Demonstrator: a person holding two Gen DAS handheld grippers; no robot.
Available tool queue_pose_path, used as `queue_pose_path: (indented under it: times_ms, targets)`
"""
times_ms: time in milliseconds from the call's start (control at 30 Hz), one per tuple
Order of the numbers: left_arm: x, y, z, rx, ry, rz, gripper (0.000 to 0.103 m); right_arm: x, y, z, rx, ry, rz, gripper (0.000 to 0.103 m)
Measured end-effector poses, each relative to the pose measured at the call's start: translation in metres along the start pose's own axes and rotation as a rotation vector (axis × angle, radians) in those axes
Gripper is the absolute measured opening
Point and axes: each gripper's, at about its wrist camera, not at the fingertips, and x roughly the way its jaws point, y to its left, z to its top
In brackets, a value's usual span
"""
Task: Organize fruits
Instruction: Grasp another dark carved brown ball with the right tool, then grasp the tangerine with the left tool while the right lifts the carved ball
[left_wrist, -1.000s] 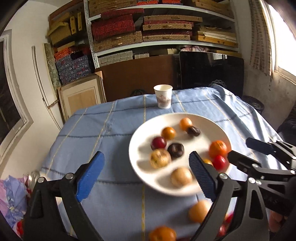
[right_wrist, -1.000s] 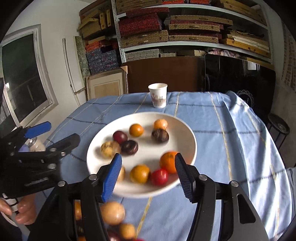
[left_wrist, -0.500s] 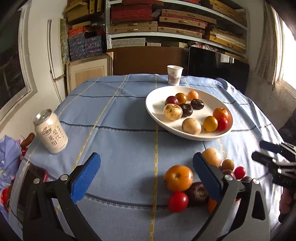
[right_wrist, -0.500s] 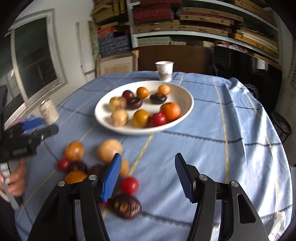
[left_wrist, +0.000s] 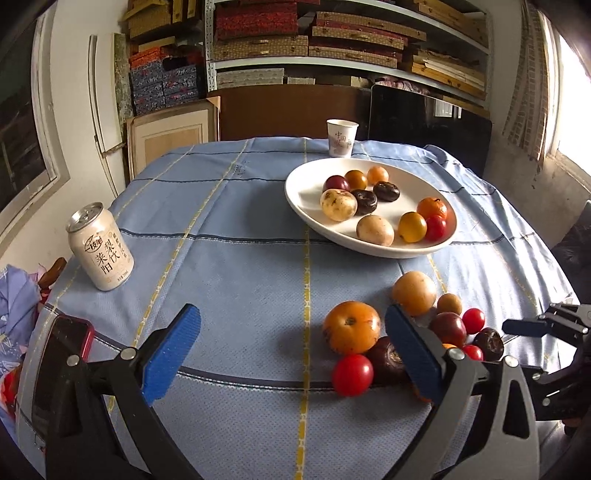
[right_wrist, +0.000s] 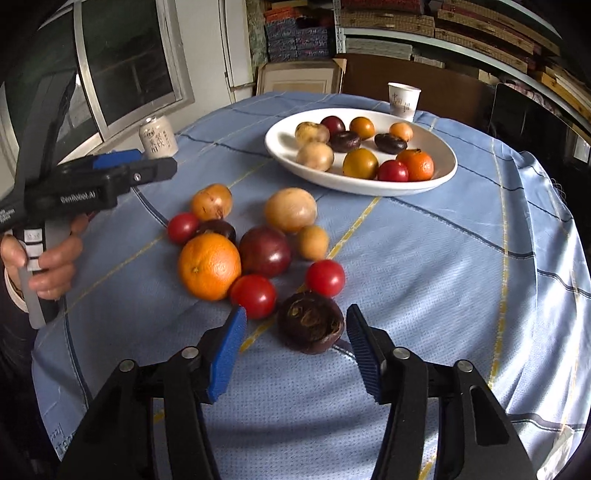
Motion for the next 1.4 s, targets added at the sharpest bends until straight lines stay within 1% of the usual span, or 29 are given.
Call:
queue_pose_path:
  times_ms: [100, 233, 333, 367, 500, 567, 600, 700, 767, 833, 867, 900, 933, 1033, 1067, 1100, 1133, 1200, 1267, 1400]
  targets:
    - [-0.001, 0.002, 0.001, -0.007, -0.004, 0.003, 0.098, 0.004, -0.002, -0.002, 0.003, 0.029, -0.011, 0.053]
    - [-0.002, 0.002, 0.000, -0.010, 0.000, 0.001, 0.098, 0.010, -0.003, -0.003, 0.004, 0.045, -0.025, 0.051]
    - [-0.002, 0.001, 0.000, -0.005, -0.002, 0.004, 0.098, 0.014, -0.001, -0.004, -0.005, 0.047, -0.043, 0.044]
    - [-0.002, 0.001, 0.000, -0.002, -0.005, 0.007, 0.098, 0.015, 0.000, -0.005, -0.014, 0.046, -0.061, 0.042]
    - [-0.004, -0.001, -0.002, -0.003, -0.006, -0.006, 0.098, 0.015, -0.004, -0.004, 0.002, 0.040, -0.053, 0.042]
    - [-0.004, -0.007, -0.004, 0.020, 0.001, -0.041, 0.098, 0.012, -0.011, -0.002, 0.043, 0.030, -0.038, 0.042]
    - [-0.005, -0.010, -0.005, 0.038, 0.002, -0.055, 0.098, 0.010, -0.019, -0.001, 0.083, 0.020, -0.023, 0.042]
    - [-0.011, -0.031, -0.012, 0.142, -0.004, -0.130, 0.098, 0.003, -0.038, 0.000, 0.195, -0.007, 0.010, 0.042]
    - [-0.016, -0.046, -0.018, 0.221, -0.008, -0.183, 0.098, 0.001, -0.045, 0.000, 0.236, -0.019, 0.019, 0.042]
    - [-0.018, -0.059, -0.024, 0.286, -0.015, -0.209, 0.092, -0.001, -0.049, 0.000, 0.261, -0.027, 0.022, 0.042]
    - [-0.019, -0.066, -0.028, 0.318, -0.014, -0.216, 0.083, -0.001, -0.050, 0.000, 0.268, -0.028, 0.027, 0.042]
    - [-0.018, -0.071, -0.030, 0.343, -0.006, -0.224, 0.076, -0.001, -0.051, 0.000, 0.277, -0.028, 0.034, 0.042]
    - [-0.016, -0.075, -0.033, 0.361, 0.006, -0.230, 0.074, -0.001, -0.051, 0.000, 0.279, -0.027, 0.036, 0.042]
    - [-0.013, -0.083, -0.037, 0.393, 0.024, -0.251, 0.072, -0.001, -0.050, 0.000, 0.276, -0.025, 0.029, 0.042]
    - [-0.013, -0.085, -0.037, 0.399, 0.025, -0.268, 0.065, 0.000, -0.050, 0.000, 0.276, -0.023, 0.032, 0.042]
    - [-0.013, -0.085, -0.038, 0.402, 0.028, -0.284, 0.061, -0.001, -0.049, -0.001, 0.276, -0.022, 0.033, 0.042]
    - [-0.012, -0.086, -0.037, 0.402, 0.032, -0.295, 0.061, -0.001, -0.049, -0.001, 0.276, -0.021, 0.031, 0.042]
    - [-0.008, -0.087, -0.038, 0.408, 0.052, -0.304, 0.053, -0.001, -0.049, -0.001, 0.276, -0.019, 0.027, 0.042]
    - [-0.003, -0.090, -0.040, 0.415, 0.078, -0.318, 0.050, -0.001, -0.049, -0.001, 0.276, -0.019, 0.025, 0.042]
    - [0.002, -0.093, -0.042, 0.428, 0.107, -0.340, 0.050, -0.002, -0.049, 0.000, 0.277, -0.024, 0.026, 0.042]
